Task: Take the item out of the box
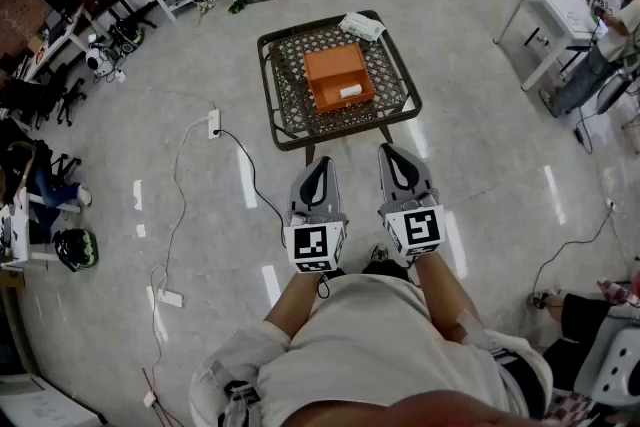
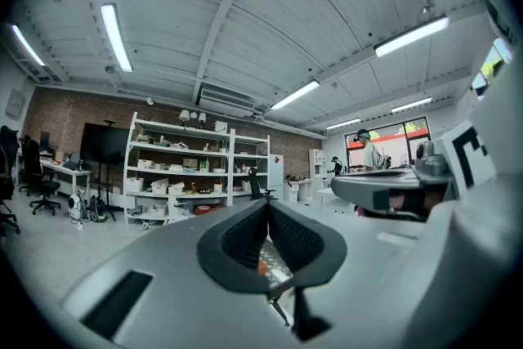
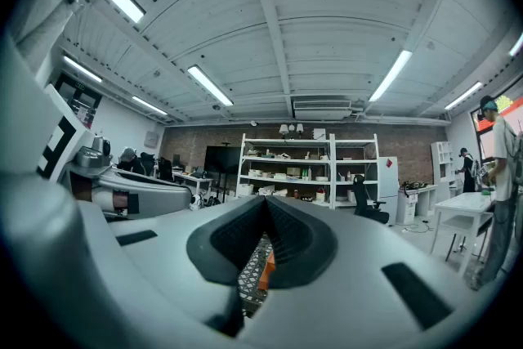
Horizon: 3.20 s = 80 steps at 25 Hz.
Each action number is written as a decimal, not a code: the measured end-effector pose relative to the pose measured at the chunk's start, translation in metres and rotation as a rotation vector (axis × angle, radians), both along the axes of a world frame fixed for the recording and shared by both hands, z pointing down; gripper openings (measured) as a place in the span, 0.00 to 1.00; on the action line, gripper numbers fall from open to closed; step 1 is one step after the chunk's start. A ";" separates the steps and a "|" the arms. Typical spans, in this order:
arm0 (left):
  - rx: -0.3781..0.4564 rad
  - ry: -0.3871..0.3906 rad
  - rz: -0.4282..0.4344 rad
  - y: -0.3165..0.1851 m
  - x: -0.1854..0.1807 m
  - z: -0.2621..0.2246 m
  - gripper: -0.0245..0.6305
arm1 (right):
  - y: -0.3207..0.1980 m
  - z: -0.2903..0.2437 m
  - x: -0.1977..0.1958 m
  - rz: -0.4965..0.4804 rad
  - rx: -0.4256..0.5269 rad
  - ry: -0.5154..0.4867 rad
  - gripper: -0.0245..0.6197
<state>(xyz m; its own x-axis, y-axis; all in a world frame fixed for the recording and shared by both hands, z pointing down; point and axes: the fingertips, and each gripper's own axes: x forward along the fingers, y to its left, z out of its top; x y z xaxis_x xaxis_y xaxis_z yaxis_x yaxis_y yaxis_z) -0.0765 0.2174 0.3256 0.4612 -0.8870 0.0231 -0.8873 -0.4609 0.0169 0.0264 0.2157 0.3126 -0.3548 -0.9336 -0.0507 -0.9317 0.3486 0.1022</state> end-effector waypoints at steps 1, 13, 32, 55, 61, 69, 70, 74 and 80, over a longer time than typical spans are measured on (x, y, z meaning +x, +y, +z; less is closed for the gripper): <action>-0.004 -0.004 0.003 -0.001 0.003 0.002 0.05 | 0.000 0.001 0.002 -0.001 0.000 -0.003 0.04; -0.023 -0.026 -0.007 -0.002 0.044 0.012 0.05 | 0.002 0.006 0.037 -0.041 0.013 -0.017 0.04; -0.081 -0.062 -0.107 -0.013 0.053 0.038 0.05 | -0.013 0.038 0.083 -0.059 -0.058 -0.026 0.04; -0.208 -0.073 -0.027 -0.174 0.009 0.088 0.05 | -0.167 0.086 0.026 -0.147 -0.211 0.110 0.04; -0.252 -0.112 -0.001 -0.230 -0.030 0.111 0.05 | -0.224 0.114 0.003 -0.174 -0.306 0.192 0.04; -0.347 -0.112 0.022 -0.259 -0.048 0.147 0.05 | -0.272 0.157 -0.011 -0.218 -0.439 0.307 0.04; -0.357 -0.108 0.022 -0.262 -0.048 0.150 0.05 | -0.277 0.163 -0.011 -0.225 -0.453 0.320 0.04; -0.400 -0.106 -0.009 -0.275 -0.044 0.168 0.05 | -0.304 0.191 -0.008 -0.287 -0.506 0.388 0.04; -0.468 -0.105 -0.104 -0.312 -0.053 0.198 0.05 | -0.344 0.230 -0.010 -0.414 -0.570 0.487 0.04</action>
<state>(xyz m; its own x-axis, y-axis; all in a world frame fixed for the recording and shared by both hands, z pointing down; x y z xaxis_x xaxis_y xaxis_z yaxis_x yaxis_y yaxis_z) -0.1292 -0.0945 0.5239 0.3448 -0.8114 0.4720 -0.9362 -0.3341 0.1095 0.0161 -0.1287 0.5427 -0.5333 -0.5604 0.6337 -0.6153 0.7710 0.1641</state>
